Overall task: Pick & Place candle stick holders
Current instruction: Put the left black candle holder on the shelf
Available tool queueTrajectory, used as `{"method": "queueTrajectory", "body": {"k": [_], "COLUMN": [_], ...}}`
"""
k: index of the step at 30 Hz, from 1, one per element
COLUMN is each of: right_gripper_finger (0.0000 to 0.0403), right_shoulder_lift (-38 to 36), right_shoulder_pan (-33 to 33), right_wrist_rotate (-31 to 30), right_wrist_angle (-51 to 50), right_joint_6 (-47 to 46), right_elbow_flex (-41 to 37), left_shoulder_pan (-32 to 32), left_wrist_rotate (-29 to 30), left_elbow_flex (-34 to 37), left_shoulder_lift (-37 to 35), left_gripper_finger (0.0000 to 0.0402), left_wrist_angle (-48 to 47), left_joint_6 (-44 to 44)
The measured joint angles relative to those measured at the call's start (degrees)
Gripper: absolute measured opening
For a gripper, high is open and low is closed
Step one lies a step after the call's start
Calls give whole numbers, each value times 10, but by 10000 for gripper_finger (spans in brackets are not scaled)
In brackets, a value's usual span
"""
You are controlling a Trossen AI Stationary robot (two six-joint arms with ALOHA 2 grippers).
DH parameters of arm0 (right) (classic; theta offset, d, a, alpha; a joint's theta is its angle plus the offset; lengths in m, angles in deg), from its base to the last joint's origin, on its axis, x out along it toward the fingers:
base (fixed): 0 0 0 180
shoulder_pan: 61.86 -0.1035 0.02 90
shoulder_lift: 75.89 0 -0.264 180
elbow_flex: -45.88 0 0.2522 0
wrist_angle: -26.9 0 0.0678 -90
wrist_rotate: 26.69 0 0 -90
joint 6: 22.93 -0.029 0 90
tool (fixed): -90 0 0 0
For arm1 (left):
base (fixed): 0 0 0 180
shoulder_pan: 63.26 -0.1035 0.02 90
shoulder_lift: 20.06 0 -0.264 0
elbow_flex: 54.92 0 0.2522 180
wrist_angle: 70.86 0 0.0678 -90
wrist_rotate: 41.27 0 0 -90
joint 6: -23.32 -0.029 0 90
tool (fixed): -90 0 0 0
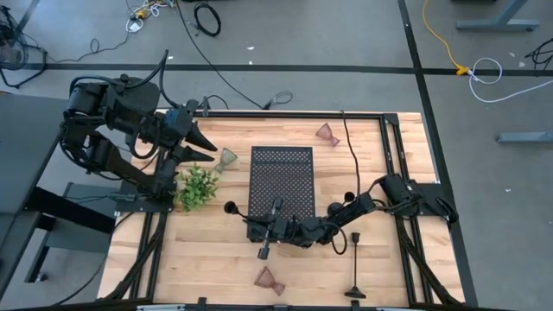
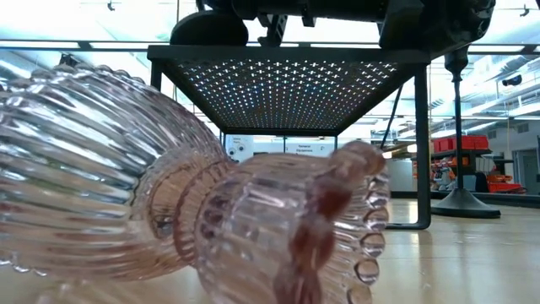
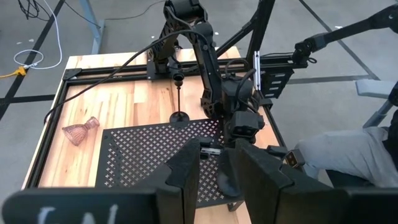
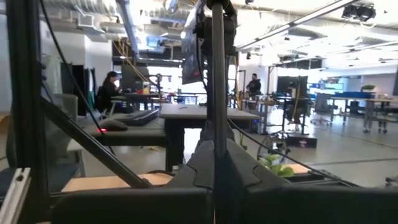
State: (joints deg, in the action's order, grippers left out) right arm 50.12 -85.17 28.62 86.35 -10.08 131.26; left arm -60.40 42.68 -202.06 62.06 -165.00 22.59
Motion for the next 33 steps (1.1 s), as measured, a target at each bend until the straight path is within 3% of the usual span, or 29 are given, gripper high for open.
{"method": "queueTrajectory", "body": {"k": [7, 19, 27, 33], "right_gripper_finger": [30, 30, 21, 20], "right_shoulder_lift": [0, -1, -1, -1], "right_shoulder_pan": [1, 0, -19, -21], "right_wrist_rotate": [-4, -8, -87, -67], "right_wrist_angle": [0, -5, 15, 16], "right_joint_6": [-1, 10, 66, 57], "right_elbow_flex": [0, 0, 0, 0], "left_shoulder_pan": [0, 0, 0, 0], "left_wrist_rotate": [0, 0, -2, -2], "left_elbow_flex": [0, 0, 0, 0], "left_shoulder_lift": [0, 0, 0, 0], "left_gripper_finger": [107, 107, 107, 107], "left_wrist_angle": [0, -1, -1, -1], "left_joint_6": [0, 0, 0, 1]}}
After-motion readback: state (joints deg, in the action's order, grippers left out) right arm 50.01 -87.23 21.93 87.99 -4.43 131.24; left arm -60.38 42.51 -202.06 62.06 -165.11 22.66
